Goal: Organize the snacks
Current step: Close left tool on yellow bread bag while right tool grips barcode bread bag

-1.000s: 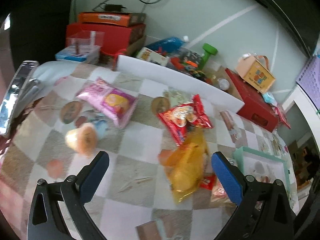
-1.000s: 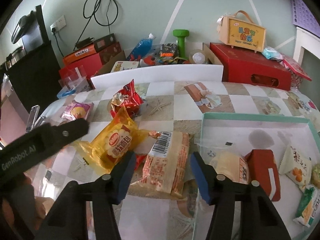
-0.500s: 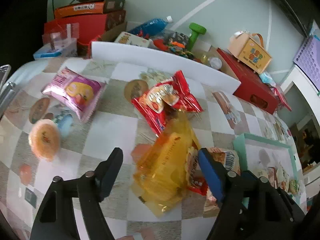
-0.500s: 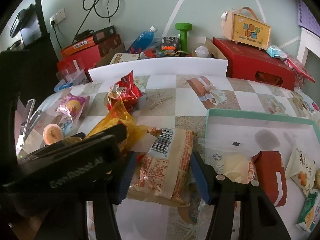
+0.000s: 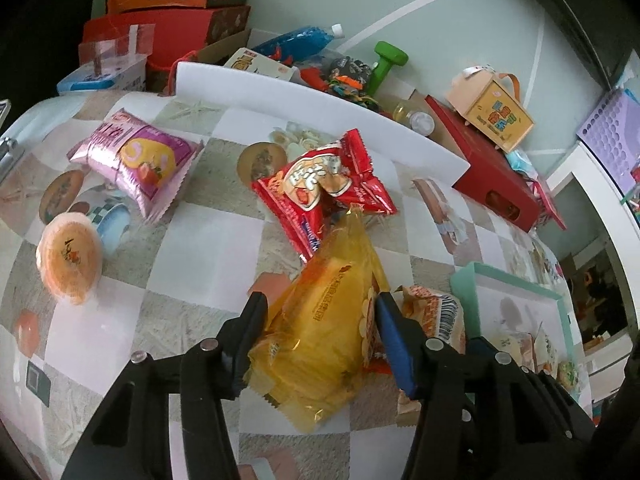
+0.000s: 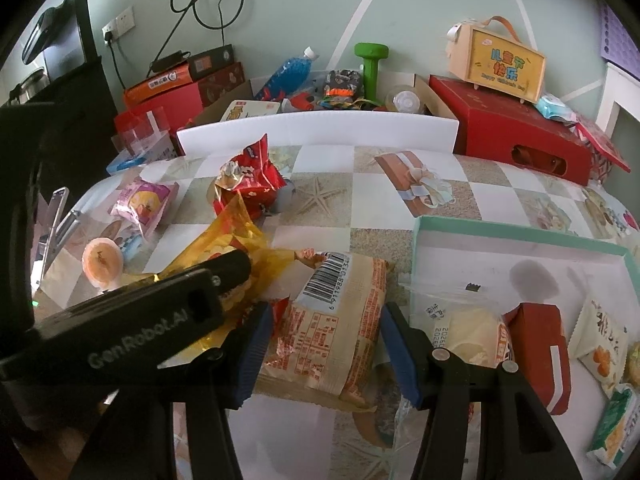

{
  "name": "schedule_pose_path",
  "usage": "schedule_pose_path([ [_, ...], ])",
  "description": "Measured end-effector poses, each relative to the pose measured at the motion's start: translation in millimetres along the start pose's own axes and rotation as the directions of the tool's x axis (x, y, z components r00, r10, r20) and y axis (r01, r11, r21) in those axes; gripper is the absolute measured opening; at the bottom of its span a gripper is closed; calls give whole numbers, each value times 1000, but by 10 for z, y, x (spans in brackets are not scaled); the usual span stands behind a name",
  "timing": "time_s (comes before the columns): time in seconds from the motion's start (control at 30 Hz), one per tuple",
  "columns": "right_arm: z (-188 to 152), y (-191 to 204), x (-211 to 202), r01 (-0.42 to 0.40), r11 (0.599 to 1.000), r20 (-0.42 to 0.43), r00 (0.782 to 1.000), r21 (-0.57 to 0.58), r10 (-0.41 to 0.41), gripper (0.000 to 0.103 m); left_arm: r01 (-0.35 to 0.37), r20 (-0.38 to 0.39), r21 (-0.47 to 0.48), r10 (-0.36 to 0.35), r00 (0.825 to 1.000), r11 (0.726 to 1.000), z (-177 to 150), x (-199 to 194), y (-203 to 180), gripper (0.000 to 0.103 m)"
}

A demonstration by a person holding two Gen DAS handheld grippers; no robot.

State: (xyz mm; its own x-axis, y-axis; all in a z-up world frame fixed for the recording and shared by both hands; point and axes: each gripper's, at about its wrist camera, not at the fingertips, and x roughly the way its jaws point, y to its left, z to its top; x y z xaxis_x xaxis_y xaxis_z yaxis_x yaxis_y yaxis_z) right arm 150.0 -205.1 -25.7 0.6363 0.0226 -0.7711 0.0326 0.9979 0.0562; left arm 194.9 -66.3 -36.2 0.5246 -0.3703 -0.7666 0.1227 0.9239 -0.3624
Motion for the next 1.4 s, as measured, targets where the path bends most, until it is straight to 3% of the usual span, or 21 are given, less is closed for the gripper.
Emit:
schedule_pose_path([
  [0.5, -33, 56, -24, 1, 999, -11, 1000, -48, -1, 53, -104, 5, -82, 105, 994, 991, -108, -274, 337, 57],
  [1.0, -215, 336, -128, -71, 987, -41, 997, -147, 66, 51, -107, 5, -126, 108, 994, 986, -308, -463, 485, 57],
  [1.4, -198, 224, -88, -44, 994, -33, 999, -96, 41, 51, -87, -8, -136, 87, 996, 987, -310, -376, 478, 58],
])
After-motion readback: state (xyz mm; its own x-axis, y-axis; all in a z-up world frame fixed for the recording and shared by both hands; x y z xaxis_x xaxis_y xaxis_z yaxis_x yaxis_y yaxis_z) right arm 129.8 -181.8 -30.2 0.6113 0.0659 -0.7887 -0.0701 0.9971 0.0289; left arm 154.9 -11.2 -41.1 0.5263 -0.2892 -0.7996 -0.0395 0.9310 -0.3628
